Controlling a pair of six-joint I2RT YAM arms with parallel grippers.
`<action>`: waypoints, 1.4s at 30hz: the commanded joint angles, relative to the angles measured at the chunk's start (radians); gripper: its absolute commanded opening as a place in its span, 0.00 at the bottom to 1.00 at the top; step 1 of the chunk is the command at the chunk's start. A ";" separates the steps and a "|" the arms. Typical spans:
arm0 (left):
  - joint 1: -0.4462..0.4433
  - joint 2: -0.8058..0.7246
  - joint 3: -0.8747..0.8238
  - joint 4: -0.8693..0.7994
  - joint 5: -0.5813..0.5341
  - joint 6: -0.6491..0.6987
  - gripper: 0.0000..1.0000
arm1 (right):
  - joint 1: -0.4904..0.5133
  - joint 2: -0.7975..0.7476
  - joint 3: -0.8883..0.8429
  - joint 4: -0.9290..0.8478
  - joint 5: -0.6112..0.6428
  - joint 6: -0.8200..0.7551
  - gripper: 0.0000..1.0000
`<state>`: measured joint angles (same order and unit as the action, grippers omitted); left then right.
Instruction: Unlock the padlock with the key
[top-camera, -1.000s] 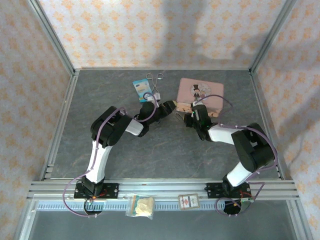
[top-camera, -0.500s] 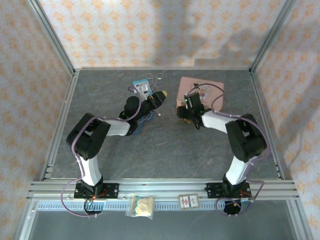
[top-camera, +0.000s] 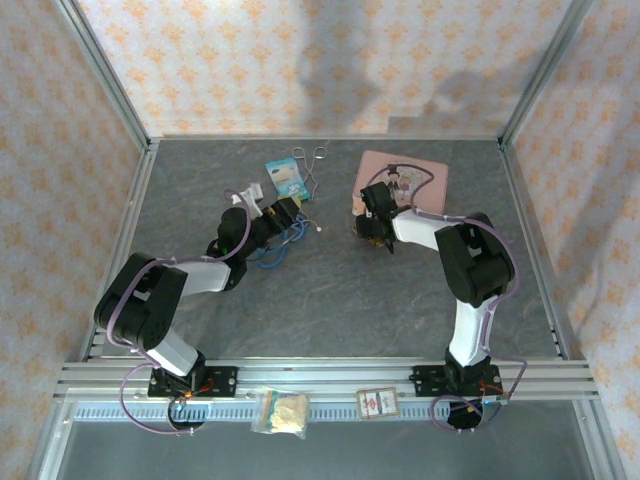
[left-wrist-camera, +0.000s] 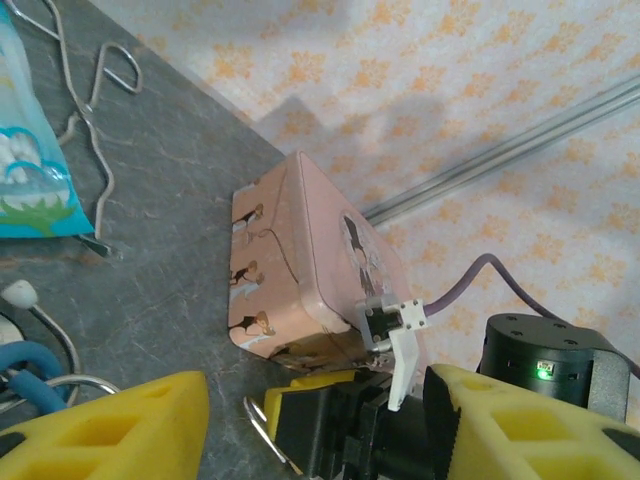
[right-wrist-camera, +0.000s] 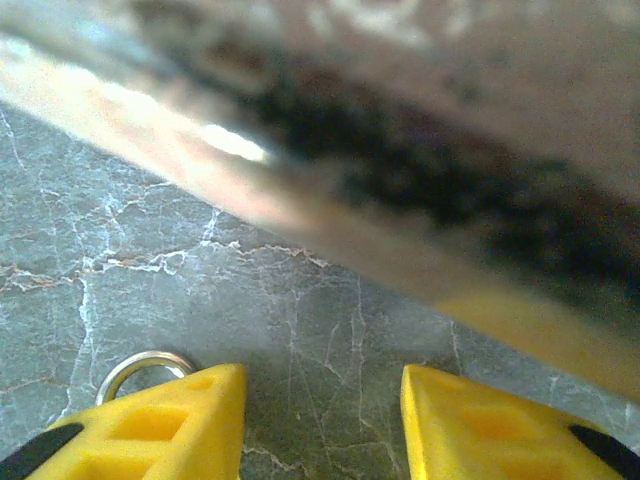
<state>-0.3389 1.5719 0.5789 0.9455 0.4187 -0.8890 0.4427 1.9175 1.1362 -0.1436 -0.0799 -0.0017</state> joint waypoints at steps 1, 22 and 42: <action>0.023 -0.040 -0.027 -0.004 -0.038 0.026 0.57 | 0.016 -0.027 -0.058 -0.095 -0.022 0.017 0.44; 0.214 -0.217 -0.172 -0.079 -0.109 0.075 0.61 | 0.162 -0.414 -0.381 0.045 -0.119 0.412 0.38; 0.341 -0.394 -0.285 -0.207 -0.746 0.689 0.99 | -0.436 -0.632 -0.561 0.522 0.532 0.213 0.92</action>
<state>-0.0036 1.1896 0.3698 0.5972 -0.1963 -0.3195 0.0422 1.2476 0.6209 0.2508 0.3592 0.2646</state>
